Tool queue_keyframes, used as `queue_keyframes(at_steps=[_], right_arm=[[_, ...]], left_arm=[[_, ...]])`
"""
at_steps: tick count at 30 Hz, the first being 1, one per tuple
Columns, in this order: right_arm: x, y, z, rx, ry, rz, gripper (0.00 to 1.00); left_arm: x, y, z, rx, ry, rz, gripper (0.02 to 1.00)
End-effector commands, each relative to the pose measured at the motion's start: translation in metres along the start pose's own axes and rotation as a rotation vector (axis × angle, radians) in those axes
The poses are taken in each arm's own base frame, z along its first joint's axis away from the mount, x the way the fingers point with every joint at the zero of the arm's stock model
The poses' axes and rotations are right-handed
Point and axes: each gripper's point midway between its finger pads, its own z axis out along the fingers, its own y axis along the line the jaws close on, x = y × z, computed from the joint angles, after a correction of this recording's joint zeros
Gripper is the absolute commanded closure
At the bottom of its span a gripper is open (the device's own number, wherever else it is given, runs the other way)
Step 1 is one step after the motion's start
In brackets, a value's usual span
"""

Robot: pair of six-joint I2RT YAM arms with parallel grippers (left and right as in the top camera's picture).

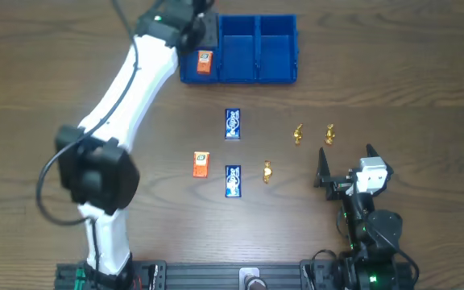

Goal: Sort Candies Into Trays

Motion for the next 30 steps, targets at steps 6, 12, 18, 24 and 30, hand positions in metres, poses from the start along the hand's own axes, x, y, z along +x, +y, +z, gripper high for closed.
queue_keyframes(at_steps=[6, 12, 18, 24, 30], right_arm=[[0.002, 0.001, 0.0, -0.004, 0.001, -0.015, 0.003], [0.002, 0.001, 0.0, -0.004, 0.001, -0.015, 0.003], [0.002, 0.001, 0.0, -0.004, 0.001, -0.015, 0.003], [0.002, 0.001, 0.0, -0.004, 0.001, -0.015, 0.003], [0.002, 0.001, 0.0, -0.004, 0.001, -0.015, 0.003]], left_arm=[[0.018, 0.016, 0.039, -0.031, 0.074, -0.032, 0.632], [0.016, 0.017, 0.039, -0.04, 0.065, -0.033, 0.509], [-0.002, 0.001, -0.009, -0.015, -0.004, -0.042, 0.242], [0.039, -0.028, -0.126, 0.019, -0.105, 0.005, 0.222], [0.171, -0.008, -0.125, 0.01, 0.1, -0.03, 0.222]])
